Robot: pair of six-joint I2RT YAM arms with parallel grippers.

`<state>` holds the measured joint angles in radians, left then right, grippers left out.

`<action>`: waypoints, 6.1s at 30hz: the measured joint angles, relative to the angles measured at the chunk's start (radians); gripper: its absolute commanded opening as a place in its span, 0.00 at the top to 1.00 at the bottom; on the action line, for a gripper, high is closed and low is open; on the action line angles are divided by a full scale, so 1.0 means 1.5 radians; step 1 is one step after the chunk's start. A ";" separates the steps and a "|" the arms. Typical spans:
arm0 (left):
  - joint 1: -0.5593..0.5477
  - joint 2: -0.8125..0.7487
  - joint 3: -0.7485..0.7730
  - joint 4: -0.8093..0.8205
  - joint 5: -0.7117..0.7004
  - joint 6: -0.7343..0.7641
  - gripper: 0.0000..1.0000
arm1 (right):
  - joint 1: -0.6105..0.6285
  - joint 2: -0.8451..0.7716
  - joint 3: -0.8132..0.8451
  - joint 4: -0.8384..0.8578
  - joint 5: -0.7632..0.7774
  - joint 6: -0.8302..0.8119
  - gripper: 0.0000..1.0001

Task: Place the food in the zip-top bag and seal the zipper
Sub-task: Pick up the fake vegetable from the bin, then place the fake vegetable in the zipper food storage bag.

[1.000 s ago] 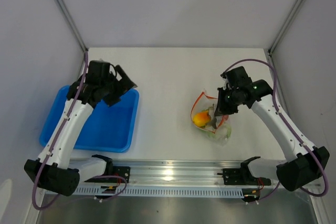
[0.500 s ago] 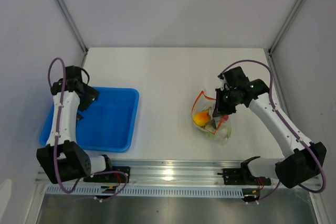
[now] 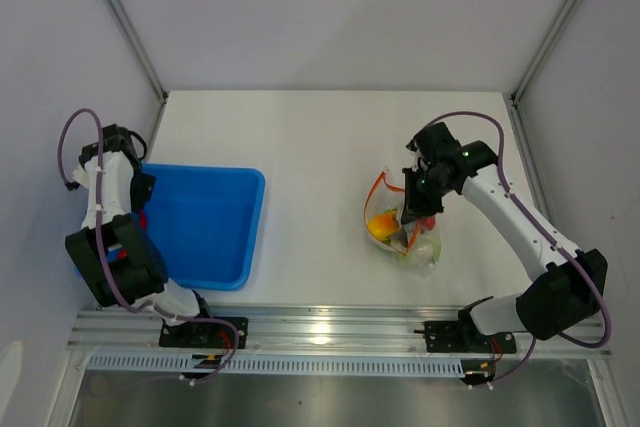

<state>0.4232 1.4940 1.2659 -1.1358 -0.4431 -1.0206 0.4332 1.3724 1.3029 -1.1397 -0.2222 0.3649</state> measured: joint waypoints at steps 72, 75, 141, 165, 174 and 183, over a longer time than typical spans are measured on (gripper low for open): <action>-0.082 -0.197 -0.196 0.200 0.175 0.366 0.99 | 0.005 0.003 0.003 0.017 0.014 0.017 1.00; -0.172 -0.258 -0.212 0.171 0.211 0.324 0.99 | 0.005 0.017 0.012 0.016 0.008 0.015 1.00; -0.806 0.134 0.186 0.582 0.452 -0.004 0.99 | -0.006 -0.082 -0.042 0.126 -0.105 0.211 1.00; -0.822 0.134 0.123 0.559 0.439 0.036 0.99 | -0.053 -0.082 -0.042 0.123 -0.090 0.288 1.00; -0.822 0.159 0.169 0.464 0.443 0.048 0.99 | -0.057 -0.086 -0.050 0.125 -0.089 0.298 1.00; -0.822 0.137 0.240 0.459 0.427 -0.002 0.99 | -0.070 -0.093 -0.052 0.129 -0.093 0.311 1.00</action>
<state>-0.8093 1.6989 1.6253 -0.4473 0.1974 -1.0241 0.3279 1.2324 1.2247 -0.9466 -0.3618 0.8318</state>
